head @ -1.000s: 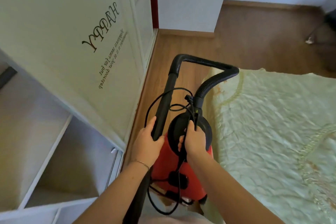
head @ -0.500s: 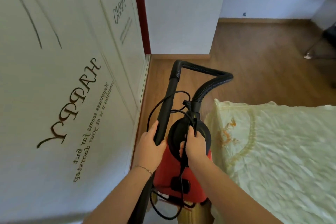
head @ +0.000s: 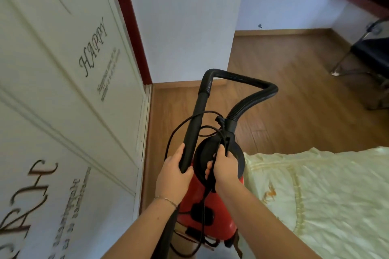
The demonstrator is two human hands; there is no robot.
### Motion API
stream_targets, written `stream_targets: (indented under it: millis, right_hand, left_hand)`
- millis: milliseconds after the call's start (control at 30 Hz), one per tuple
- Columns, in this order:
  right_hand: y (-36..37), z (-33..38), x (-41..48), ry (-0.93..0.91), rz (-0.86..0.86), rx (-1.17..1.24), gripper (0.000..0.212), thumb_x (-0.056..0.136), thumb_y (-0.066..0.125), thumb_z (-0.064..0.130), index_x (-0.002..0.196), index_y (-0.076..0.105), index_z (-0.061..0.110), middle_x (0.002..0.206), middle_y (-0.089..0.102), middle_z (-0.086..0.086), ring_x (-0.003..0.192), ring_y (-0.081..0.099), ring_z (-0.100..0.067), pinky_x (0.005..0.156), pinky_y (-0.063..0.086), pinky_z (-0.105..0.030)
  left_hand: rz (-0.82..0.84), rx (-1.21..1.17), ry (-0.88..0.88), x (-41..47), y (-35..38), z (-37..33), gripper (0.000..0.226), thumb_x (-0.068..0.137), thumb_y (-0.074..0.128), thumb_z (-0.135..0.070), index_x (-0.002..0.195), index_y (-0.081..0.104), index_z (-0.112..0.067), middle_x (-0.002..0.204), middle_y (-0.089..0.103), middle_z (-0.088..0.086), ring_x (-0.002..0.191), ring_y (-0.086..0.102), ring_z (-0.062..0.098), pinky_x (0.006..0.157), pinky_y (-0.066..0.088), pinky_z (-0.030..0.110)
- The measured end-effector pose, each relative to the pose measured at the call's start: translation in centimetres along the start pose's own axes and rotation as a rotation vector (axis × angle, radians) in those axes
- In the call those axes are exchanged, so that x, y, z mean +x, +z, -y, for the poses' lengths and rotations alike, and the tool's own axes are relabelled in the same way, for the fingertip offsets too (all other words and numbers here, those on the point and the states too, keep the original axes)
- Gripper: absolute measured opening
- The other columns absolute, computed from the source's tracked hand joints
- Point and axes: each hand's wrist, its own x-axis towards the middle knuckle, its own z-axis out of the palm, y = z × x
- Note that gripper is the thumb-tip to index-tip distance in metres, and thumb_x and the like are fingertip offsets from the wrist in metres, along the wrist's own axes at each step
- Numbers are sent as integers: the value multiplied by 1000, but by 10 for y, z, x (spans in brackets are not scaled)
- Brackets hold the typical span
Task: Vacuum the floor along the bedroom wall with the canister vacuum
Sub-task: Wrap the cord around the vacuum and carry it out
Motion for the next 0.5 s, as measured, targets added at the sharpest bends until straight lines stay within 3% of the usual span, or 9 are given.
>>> stream_targets:
  millis: [133,267,500]
  right_hand:
    - [16,51,71,30,-25,38,31,100,39,34,91,49,7,54,48,-8,38,42,-21,42,40,-28]
    - [29,106,137,19,-66,72,30,101,38,35,94,49,7,54,48,-8,40,43,-22,43,40,-29]
    - [69,184,237,3,-156,106,30,101,37,35,99,50,8,53,49,-7,38,44,-20,43,41,-29]
  left_hand:
    - [51,14,3,87,16,-22,66,88,59,-25,145,28,-40,105,56,-5,82,59,5,74,55,29]
    - [75,56,37,168,26,-57,66,89,58,-24,144,26,-42,98,50,-5,77,56,5,64,46,18]
    - [128,33,80,296,43,-92,67,90,58,-25,145,24,-41,98,49,-8,79,55,4,64,45,15]
